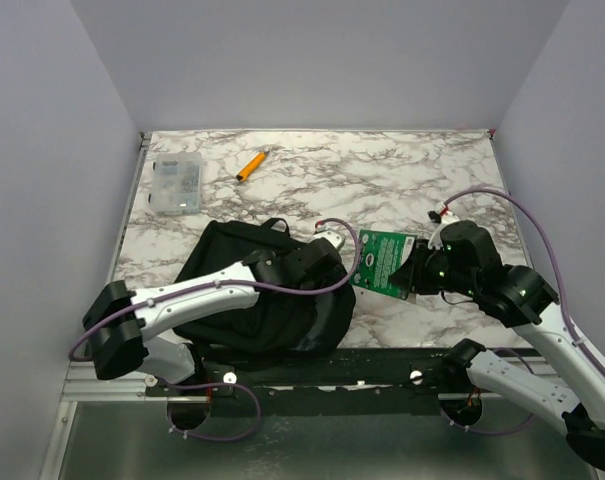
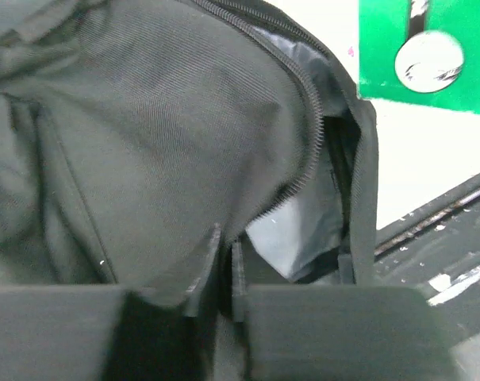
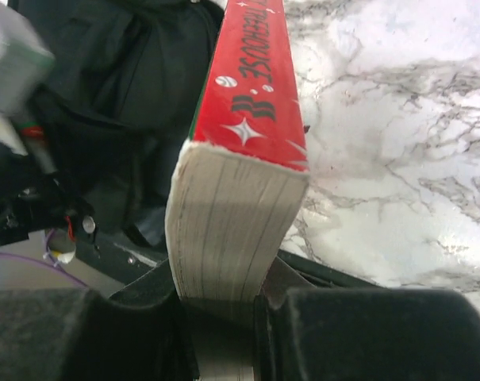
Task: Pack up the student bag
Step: Place the book in the student bag.
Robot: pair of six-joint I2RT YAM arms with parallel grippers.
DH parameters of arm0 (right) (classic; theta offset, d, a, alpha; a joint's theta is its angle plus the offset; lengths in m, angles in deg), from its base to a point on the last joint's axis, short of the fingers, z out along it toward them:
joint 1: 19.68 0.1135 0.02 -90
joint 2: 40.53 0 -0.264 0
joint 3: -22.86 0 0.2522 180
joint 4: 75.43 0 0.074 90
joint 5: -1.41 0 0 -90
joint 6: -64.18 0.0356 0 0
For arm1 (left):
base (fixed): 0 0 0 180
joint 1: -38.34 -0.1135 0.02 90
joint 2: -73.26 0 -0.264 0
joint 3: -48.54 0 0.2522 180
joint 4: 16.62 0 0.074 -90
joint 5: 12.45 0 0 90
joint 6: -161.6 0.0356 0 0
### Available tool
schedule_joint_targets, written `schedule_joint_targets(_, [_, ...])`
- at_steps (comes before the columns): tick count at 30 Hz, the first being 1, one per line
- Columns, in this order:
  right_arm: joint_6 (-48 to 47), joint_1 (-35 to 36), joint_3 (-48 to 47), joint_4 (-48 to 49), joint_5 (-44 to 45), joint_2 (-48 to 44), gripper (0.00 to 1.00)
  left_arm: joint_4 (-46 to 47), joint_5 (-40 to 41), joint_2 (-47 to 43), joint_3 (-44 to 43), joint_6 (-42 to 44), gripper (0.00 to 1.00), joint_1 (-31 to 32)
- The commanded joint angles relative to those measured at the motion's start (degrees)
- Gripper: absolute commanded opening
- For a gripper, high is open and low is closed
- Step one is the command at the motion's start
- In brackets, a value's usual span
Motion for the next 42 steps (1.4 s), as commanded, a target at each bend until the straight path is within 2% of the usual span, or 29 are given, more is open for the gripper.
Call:
schedule_joint_targets(1, [-0.8, -0.2, -3.8, -1.9, -6.8, -1.0, 0.01, -0.5, 5.2, -11.1, -1.1, 1.4, 0.00, -1.2])
schedule_joint_targets(5, [2.4, -0.3, -3.0, 1.3, -18.6, -1.0, 0.01, 1.8, 2.7, -19.1, 0.9, 1.1, 0.00, -4.4])
schedule_joint_targets(9, [9.1, -0.2, 2.6, 9.8, -30.8, -0.9, 0.01, 6.5, -1.8, -26.3, 4.8, 1.3, 0.00, -7.8])
schedule_joint_targets(11, [14.3, -0.1, 7.4, 16.9, -34.3, -2.2, 0.01, 7.7, -4.4, -28.4, 6.0, 1.2, 0.00, -9.6])
schedule_joint_targets(15, [27.7, -0.2, 17.4, 37.1, -42.0, -2.9, 0.01, 8.7, -8.5, -30.0, 6.0, 1.0, 0.00, -11.9])
schedule_joint_targets(18, [32.0, -0.1, 24.0, 46.7, -41.0, -1.3, 0.00, 9.0, -10.7, -30.7, 5.0, 1.3, 0.00, -12.1])
schedule_joint_targets(20, [36.1, 0.3, 28.0, 57.9, -40.2, 2.2, 0.01, 9.1, -12.2, -30.7, 4.6, 1.9, 0.00, -12.1])
schedule_joint_targets(23, [39.4, 3.3, 30.8, 71.6, -33.5, 8.4, 0.01, 9.1, -14.1, -31.0, 4.3, 2.1, 0.00, -12.2])
schedule_joint_targets(28, [42.1, 10.3, 29.7, 87.6, -23.5, 22.2, 0.01, 9.2, -17.6, -31.5, 3.6, 2.0, 0.00, -12.4])
schedule_joint_targets(32, [40.5, 18.4, 23.3, 96.9, -14.9, 39.0, 0.02, 9.1, -18.4, -32.3, 3.2, 3.3, 0.00, -12.6])
schedule_joint_targets(33, [40.0, 19.4, 21.6, 98.5, -15.0, 43.7, 0.08, 9.0, -18.3, -32.6, 3.3, 3.7, 0.00, -12.6])
schedule_joint_targets(34, [40.3, 19.5, 20.5, 99.5, -16.1, 47.3, 0.24, 8.9, -18.2, -32.7, 3.3, 3.9, 0.00, -12.7])
schedule_joint_targets(35, [41.1, 19.6, 21.1, 101.8, -16.7, 48.9, 0.36, 8.8, -18.1, -33.0, 3.5, 4.0, 0.00, -12.8])
schedule_joint_targets(38, [40.9, 19.5, 26.6, 101.1, -14.5, 47.2, 0.62, 8.9, -18.2, -33.7, 4.4, 3.9, 0.00, -12.9])
schedule_joint_targets(39, [39.5, 19.5, 27.3, 98.0, -14.1, 45.8, 0.67, 8.9, -18.2, -34.0, 4.9, 3.8, 0.00, -12.9])
schedule_joint_targets(42, [35.8, 19.5, 28.4, 89.3, -12.4, 40.6, 0.75, 9.4, -18.4, -34.8, 6.4, 3.8, 0.00, -13.0])
